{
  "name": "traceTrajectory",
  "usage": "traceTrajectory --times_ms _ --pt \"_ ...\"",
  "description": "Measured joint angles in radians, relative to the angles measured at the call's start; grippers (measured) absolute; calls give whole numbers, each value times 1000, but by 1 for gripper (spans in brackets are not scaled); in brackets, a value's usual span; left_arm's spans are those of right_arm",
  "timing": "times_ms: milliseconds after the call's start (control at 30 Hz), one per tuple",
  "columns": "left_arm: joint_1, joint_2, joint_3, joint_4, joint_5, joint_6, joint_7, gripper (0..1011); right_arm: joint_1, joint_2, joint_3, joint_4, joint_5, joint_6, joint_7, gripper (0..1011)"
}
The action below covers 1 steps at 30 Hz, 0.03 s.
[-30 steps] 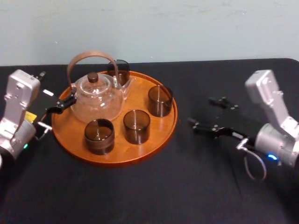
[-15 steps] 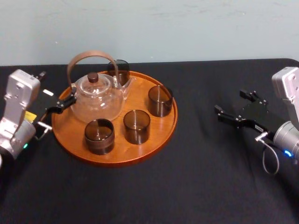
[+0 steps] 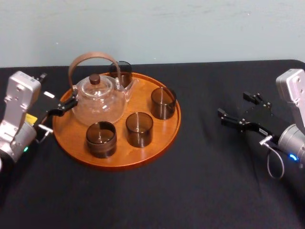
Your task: Pick up the glass from the table and place it on the tray.
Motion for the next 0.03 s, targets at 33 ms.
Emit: traceTrajectory --times_ms 33 --pt "0 0 0 0 0 0 0 1009 0 0 0 0 0 0 0 1002"
